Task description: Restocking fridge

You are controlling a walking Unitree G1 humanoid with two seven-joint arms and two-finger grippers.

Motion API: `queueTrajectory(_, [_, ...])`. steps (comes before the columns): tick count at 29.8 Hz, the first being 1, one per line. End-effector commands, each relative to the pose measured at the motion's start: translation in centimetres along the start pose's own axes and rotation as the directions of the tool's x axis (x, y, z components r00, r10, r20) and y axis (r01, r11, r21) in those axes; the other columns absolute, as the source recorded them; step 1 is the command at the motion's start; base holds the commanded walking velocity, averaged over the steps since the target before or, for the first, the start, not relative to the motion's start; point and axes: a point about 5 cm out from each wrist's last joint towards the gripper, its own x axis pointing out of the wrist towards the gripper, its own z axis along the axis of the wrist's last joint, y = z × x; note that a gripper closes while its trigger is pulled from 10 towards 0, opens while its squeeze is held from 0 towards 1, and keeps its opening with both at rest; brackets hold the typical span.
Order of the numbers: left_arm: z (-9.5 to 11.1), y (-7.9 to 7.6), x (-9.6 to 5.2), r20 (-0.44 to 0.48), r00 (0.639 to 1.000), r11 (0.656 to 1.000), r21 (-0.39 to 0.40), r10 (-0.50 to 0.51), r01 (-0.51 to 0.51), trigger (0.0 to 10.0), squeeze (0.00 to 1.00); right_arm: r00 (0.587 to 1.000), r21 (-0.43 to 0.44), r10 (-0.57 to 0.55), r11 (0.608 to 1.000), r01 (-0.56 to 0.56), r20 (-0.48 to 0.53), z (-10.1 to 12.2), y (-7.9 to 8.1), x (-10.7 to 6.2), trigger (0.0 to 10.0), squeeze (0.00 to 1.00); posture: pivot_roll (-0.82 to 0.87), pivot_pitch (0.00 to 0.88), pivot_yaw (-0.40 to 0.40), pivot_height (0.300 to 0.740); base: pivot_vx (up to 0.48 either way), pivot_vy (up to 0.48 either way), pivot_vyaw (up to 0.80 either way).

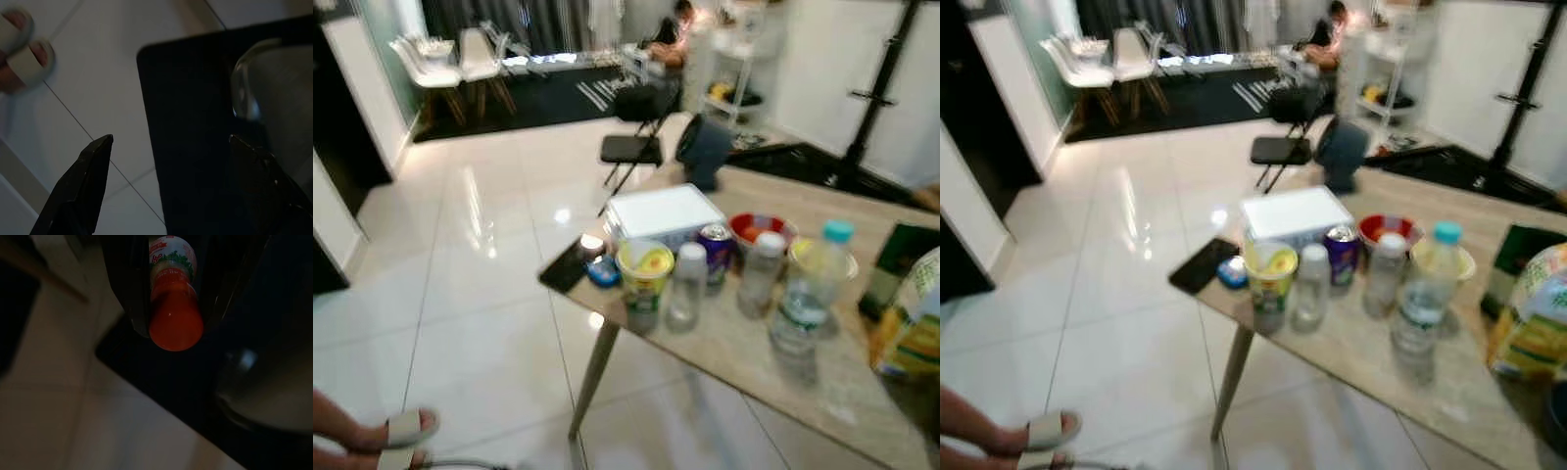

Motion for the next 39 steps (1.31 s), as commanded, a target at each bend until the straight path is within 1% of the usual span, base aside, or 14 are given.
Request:
queueTrajectory(1, [-0.15,-0.38,0.02,-0.010,1.000,1.000,0.000,-0.013,0.013,10.0,0.00,1.000,0.003,-0.007,1.000,0.007,-0.019,-0.59,-0.39,-0.08,10.0,0.00,-0.02,0.000,-0.001,0.740,0.000,0.000,0.80])
queueTrajectory(20, [-0.24,-0.57,0.03,-0.012,1.000,1.000,-0.008,-0.016,0.016,10.0,0.00,1.000,-0.002,-0.014,1.000,0.014,-0.020,-0.70,-0.50,-0.10,10.0,0.00,-0.02,0.000,-0.001,0.740,0.000,0.000,0.80])
queueTrajectory(22, [-0.24,-0.55,0.03,-0.012,1.000,1.000,-0.009,-0.014,0.014,10.0,0.00,0.999,-0.015,-0.025,1.000,0.025,-0.021,-0.70,-0.55,-0.10,10.0,0.00,-0.02,0.000,-0.001,0.740,0.000,0.000,0.00])
queueTrajectory(32, [-0.23,-0.62,0.03,-0.011,1.000,1.000,-0.010,-0.015,0.014,10.0,0.00,0.999,-0.014,-0.028,1.000,0.028,-0.025,-0.78,-0.48,-0.10,10.0,0.00,-0.02,0.000,-0.002,0.740,0.000,0.000,0.00])
queueTrajectory(39, [-0.23,-1.00,0.06,-0.011,1.000,1.000,-0.008,-0.021,0.021,10.0,0.00,0.998,-0.007,-0.056,0.998,0.056,-0.036,-1.15,-1.07,-0.20,10.0,0.00,-0.03,0.000,-0.003,0.740,0.000,0.000,0.00])
